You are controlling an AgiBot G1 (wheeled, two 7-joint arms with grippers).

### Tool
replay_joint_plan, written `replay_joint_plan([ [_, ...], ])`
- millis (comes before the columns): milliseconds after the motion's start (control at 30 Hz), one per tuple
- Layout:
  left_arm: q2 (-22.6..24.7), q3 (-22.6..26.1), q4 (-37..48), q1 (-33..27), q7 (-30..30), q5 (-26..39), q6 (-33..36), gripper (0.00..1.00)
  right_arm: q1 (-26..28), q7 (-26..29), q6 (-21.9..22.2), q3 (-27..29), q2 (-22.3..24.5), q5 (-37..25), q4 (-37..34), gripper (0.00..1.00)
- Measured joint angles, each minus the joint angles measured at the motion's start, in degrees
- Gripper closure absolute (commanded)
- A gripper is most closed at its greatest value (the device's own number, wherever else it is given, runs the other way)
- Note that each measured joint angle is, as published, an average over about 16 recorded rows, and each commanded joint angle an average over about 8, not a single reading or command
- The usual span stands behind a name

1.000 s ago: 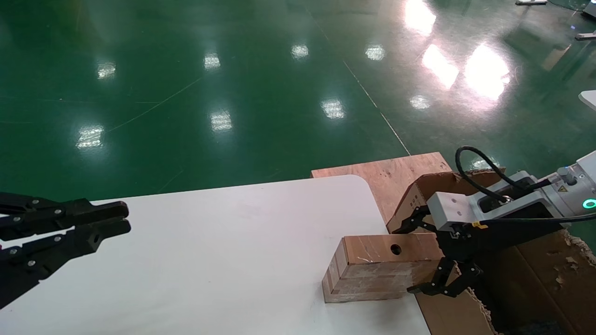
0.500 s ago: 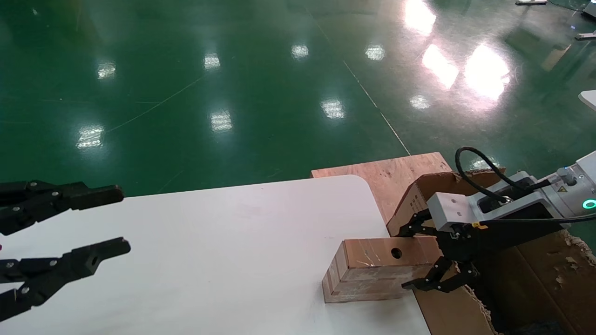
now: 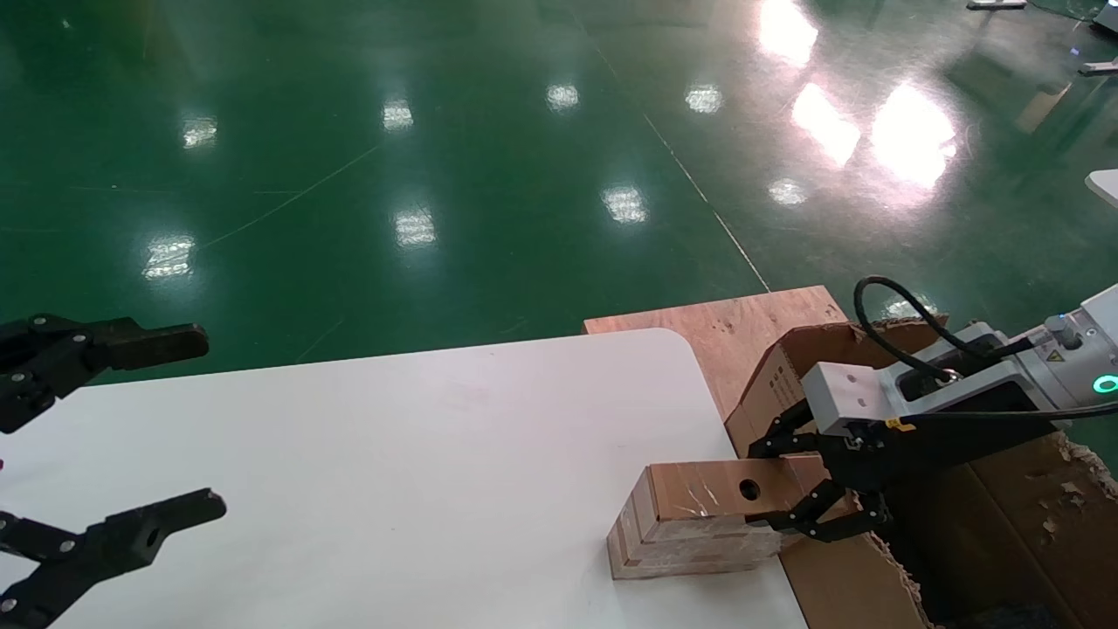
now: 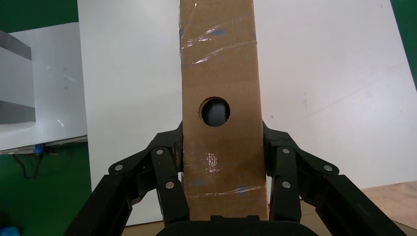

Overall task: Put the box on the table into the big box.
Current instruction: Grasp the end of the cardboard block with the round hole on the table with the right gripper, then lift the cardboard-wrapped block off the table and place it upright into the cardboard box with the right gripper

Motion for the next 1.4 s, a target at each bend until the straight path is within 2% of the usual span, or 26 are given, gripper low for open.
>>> replay_joint_plan([
  [467,0.0,0.0,0.0,0.0,0.0,0.0,0.0,0.00,0.8,0.8,0.7,-0.2,0.3,0.2,1.2,1.00],
  [733,0.0,0.0,0.0,0.0,0.0,0.0,0.0,0.00,5.7,5.6,1.0,0.1,1.3,1.8,5.0,1.00],
  [900,0.0,0.0,0.0,0.0,0.0,0.0,0.0,0.00,12.7,11.3,0.9,1.2,3.1,3.3,8.4,1.00],
  [1067,0.0,0.0,0.0,0.0,0.0,0.0,0.0,0.00,23.0,18.5,0.8,3.0,6.3,2.5,11.9,1.00],
  [1233,0.0,0.0,0.0,0.0,0.0,0.0,0.0,0.00,34.9,26.8,0.7,4.9,11.6,-2.6,16.6,1.00],
  [1400,0.0,0.0,0.0,0.0,0.0,0.0,0.0,0.00,44.3,36.4,0.5,8.2,20.1,-11.4,24.2,1.00],
])
